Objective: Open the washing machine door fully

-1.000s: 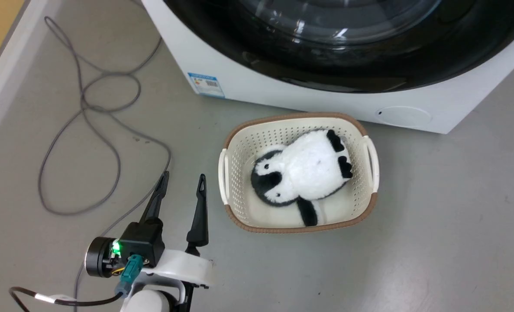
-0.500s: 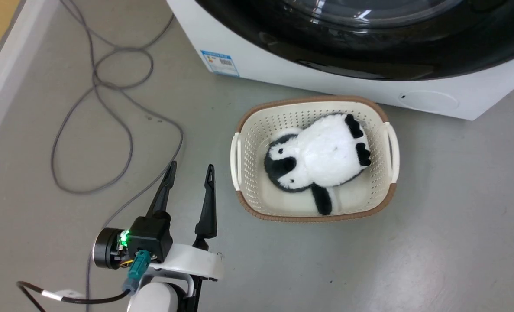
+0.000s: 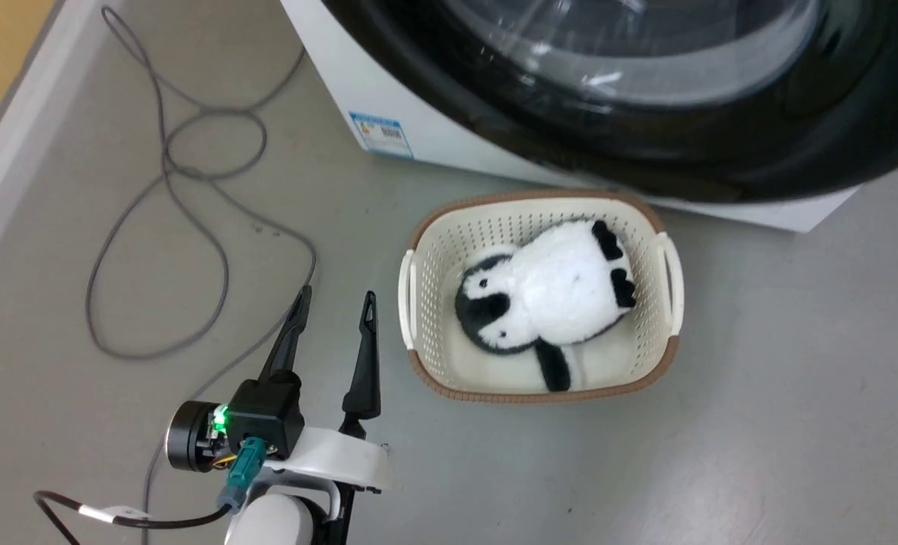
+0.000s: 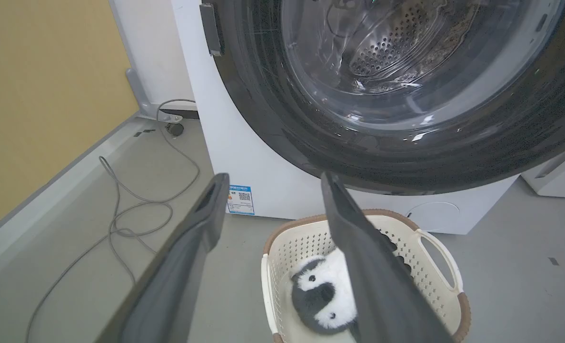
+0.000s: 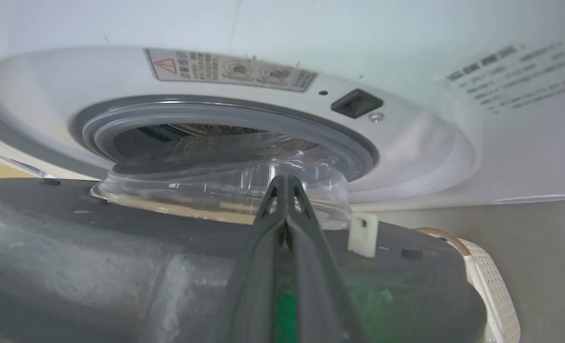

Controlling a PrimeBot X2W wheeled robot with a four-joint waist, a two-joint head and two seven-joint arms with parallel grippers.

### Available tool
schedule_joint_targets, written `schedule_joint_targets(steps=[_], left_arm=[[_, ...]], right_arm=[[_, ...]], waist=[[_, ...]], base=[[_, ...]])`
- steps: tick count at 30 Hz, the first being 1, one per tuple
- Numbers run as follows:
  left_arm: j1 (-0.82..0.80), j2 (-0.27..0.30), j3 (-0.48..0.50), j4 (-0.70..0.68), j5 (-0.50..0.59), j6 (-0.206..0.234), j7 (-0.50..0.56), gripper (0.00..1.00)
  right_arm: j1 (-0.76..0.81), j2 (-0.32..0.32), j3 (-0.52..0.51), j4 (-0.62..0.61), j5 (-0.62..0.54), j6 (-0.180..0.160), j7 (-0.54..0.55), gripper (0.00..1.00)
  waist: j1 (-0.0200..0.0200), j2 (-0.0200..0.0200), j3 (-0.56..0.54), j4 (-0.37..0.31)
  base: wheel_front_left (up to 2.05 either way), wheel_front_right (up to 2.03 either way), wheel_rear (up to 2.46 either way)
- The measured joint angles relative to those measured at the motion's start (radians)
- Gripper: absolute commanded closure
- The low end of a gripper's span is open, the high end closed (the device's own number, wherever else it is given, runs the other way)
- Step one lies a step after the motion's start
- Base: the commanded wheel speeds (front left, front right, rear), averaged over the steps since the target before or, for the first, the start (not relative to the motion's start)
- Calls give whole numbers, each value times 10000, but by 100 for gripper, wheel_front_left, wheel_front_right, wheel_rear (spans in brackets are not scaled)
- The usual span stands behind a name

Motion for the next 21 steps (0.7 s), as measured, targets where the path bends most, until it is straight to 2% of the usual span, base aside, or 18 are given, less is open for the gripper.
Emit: schedule_joint_targets(steps=[11, 17, 21], left_arm=[[162, 0, 75, 288, 8, -98, 0, 0], [551, 2, 209, 382, 19, -155, 0, 0], [732, 0, 280, 412, 86, -188, 0, 0]], right_arm=[[2034, 909, -219, -1233, 215, 0, 1120, 100], [3389, 1515, 63, -2408, 723, 0, 1925, 100], [4363, 1699, 380, -2947, 1101, 0, 2278, 100]], waist=[[-1, 0, -1211, -160], [-2, 0, -1914, -223], [-2, 0, -2301, -288]], base=[[0, 0, 0], [0, 0, 0], [0, 0, 0]])
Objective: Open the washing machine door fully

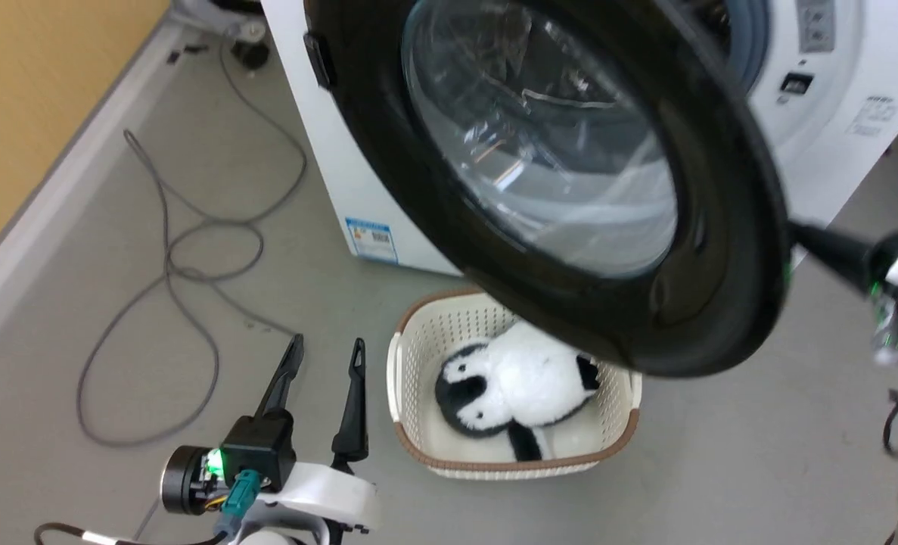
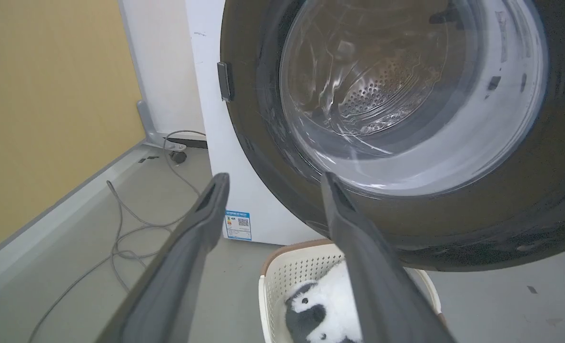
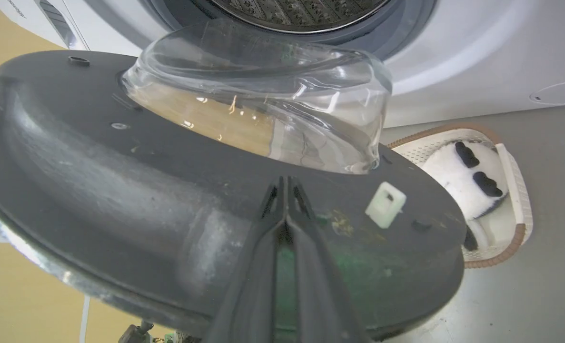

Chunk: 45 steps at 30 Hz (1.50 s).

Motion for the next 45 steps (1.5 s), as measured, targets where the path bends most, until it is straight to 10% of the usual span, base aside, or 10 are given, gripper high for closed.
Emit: schedule_joint_targets(steps=[26, 45], left_arm=[[701, -2, -40, 261, 23, -186, 0, 0], [999, -2, 113, 255, -8, -221, -2, 0]], right_arm=[[3931, 33, 6211, -1024, 5346, 0, -2184, 100], [4202, -79, 7488, -1668, 5112, 0, -4040, 100]], waist=[[0, 0, -1358, 375], [0, 0, -1611, 504]], base=[[0, 0, 0], [0, 0, 0]])
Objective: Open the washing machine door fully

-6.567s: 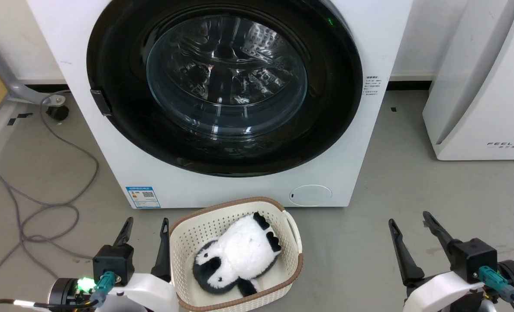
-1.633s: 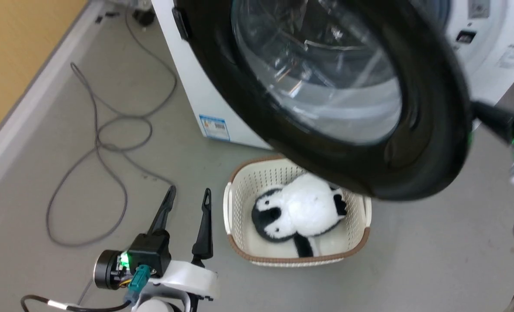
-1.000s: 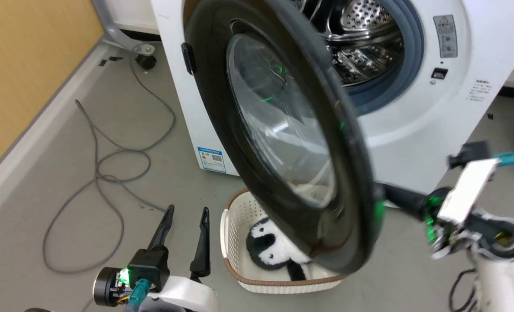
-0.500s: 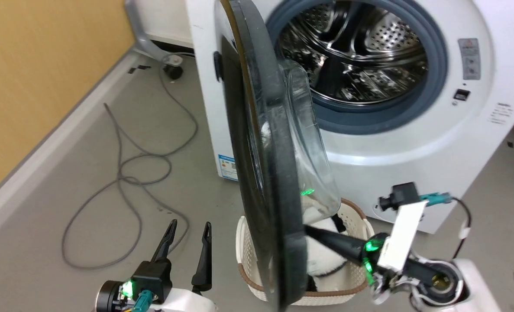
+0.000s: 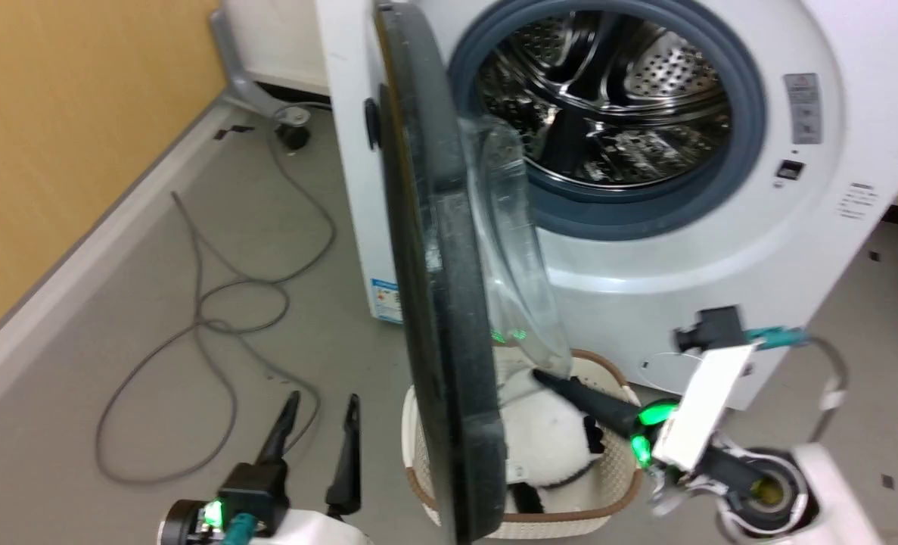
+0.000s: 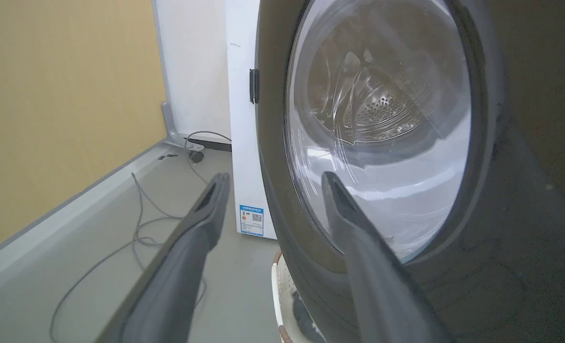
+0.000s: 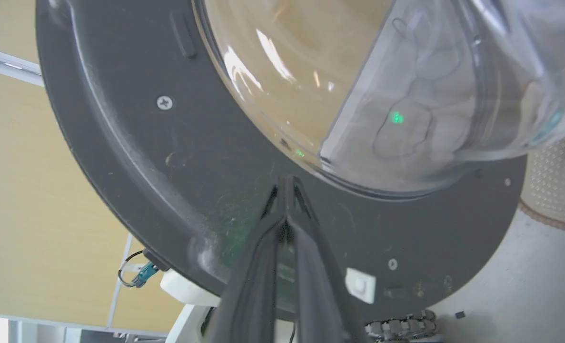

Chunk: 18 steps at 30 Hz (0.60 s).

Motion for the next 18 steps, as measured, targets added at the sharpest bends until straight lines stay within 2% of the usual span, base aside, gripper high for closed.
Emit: schedule_joint_targets(steps=[2, 3, 8, 12, 15, 18], left_arm=[[2, 0, 138, -46, -144, -8, 0, 0], [43, 12, 339, -125, -173, -36, 0, 0], [198, 23, 612, -219, -165, -128, 0, 0], [209, 21, 775, -288, -140, -213, 0, 0], [289, 21, 836, -334, -75, -270, 0, 0], [445, 17, 888, -374, -63, -314, 0, 0]], right_arm=[[5, -299, -38, -263, -654, 0, -405, 100], [93, -871, -2, -943, -1852, 0, -1413, 100], [344, -1856, 247, -1881, -3659, 0, -3739, 100], [818, -2800, 477, -2065, -5361, 0, -5770, 100], [1299, -3037, 247, -1942, -6472, 2, -7139, 100], [1902, -2876, -217, -1743, -7459, 2, -8126, 100]], waist=[[0, 0, -34, -149], [0, 0, -88, -405], [0, 1, -137, -827], [0, 0, -171, -1128], [1, 0, -213, -1339], [0, 0, -249, -1508]], base=[[0, 0, 0], [0, 0, 0], [0, 0, 0], [0, 0, 0], [0, 0, 0], [0, 0, 0]])
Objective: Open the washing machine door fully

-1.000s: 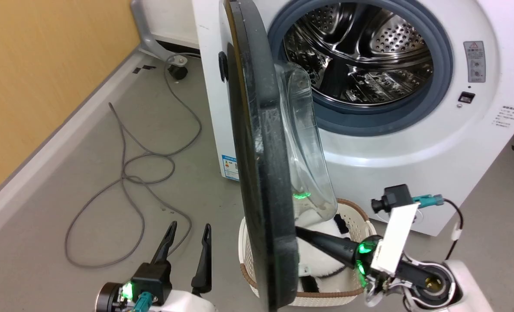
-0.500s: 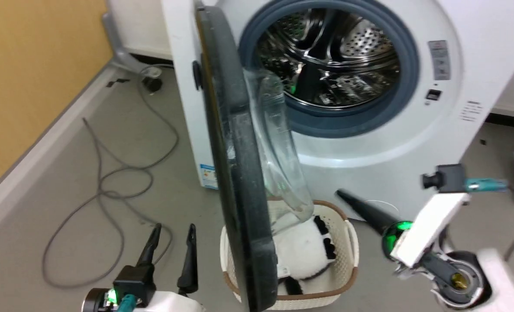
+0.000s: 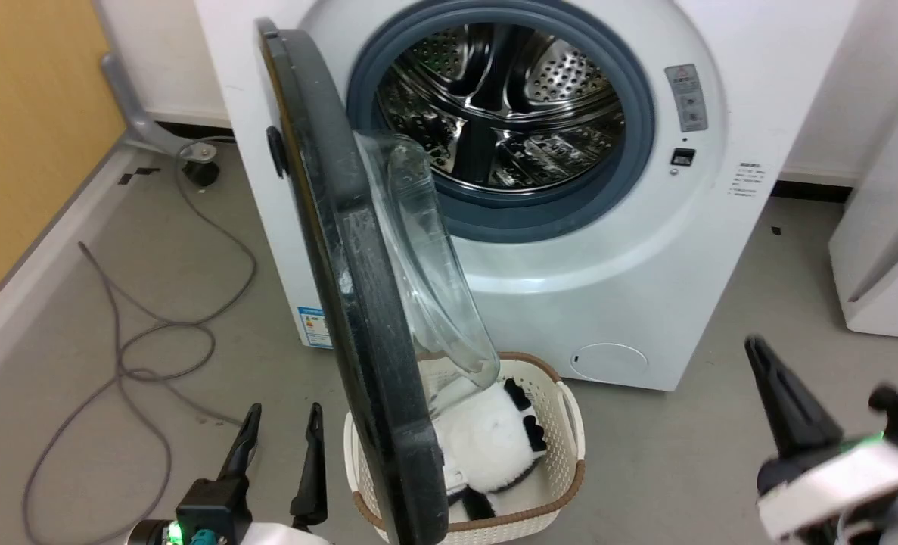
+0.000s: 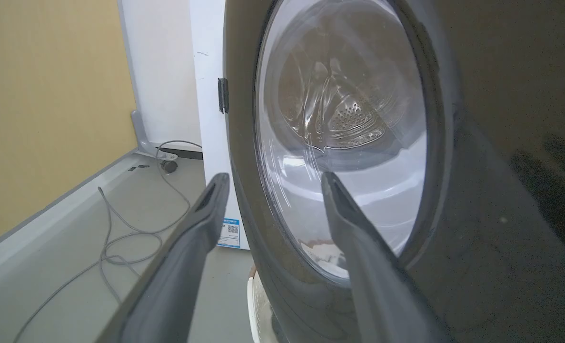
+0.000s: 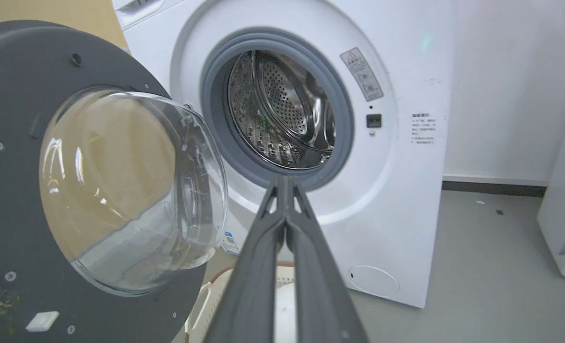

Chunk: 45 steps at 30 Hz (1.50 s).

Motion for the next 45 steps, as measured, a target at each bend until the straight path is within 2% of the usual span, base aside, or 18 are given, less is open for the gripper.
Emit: schedule_joint_targets(steps=[4, 10, 11, 12, 20, 32, 33, 34, 36, 37, 40, 45], left_arm=[[186, 0, 155, -98, 0, -35, 0, 0], [414, -4, 259, -150, -8, -98, 0, 0], [426, -6, 272, -157, -8, -127, 0, 0], [439, -4, 282, -157, -8, -132, 0, 0], [582, -8, 368, -136, -8, -163, 0, 0], [582, -12, 564, -424, -63, -245, 0, 0], [580, -17, 637, -554, -299, -234, 2, 20], [574, -23, 738, -744, -600, -213, 2, 48], [519, -17, 943, -1260, -775, -161, 0, 96], [472, -12, 1014, -1549, -704, -161, 0, 100], [239, -19, 1175, -2470, -397, -219, 0, 100], [-229, -17, 1195, -4161, -326, -61, -8, 100]], right_arm=[[861, 788, -686, 249, -1235, 0, -690, 100], [1587, 1768, -1546, 272, -3241, 2, -1133, 100], [1702, 1962, -1687, 245, -3461, 2, -1202, 68], [1807, 2144, -1802, 234, -3643, 2, -1252, 0], [2313, 2725, -2084, 173, -4567, 2, -1588, 0], [2321, 2930, -2136, 337, -4564, 2, -1724, 0], [2321, 2934, -2140, 343, -4554, 2, -1724, 0], [2321, 2936, -2140, 347, -4550, 2, -1726, 0], [2321, 2940, -2153, 357, -4508, 2, -1747, 0], [2321, 2941, -2157, 372, -4481, 2, -1747, 0], [2320, 2949, -2144, 403, -4462, 2, -1745, 0], [2319, 2959, -2144, 424, -4389, 2, -1735, 0]], waist=[[0, 0, 1, -213], [0, 0, 73, -462], [0, 0, 85, -485], [0, 0, 98, -500], [0, 0, 149, -512], [1, 0, 112, -400], [0, 0, 112, -389], [1, 0, 115, -378], [1, 0, 123, -345], [1, 0, 126, -327], [1, 0, 126, -298], [1, 0, 83, -277]], base=[[0, 0, 0], [0, 0, 0], [0, 0, 0], [0, 0, 0], [0, 0, 0], [0, 0, 0], [0, 0, 0], [0, 0, 0], [0, 0, 0], [0, 0, 0], [0, 0, 0], [0, 0, 0]])
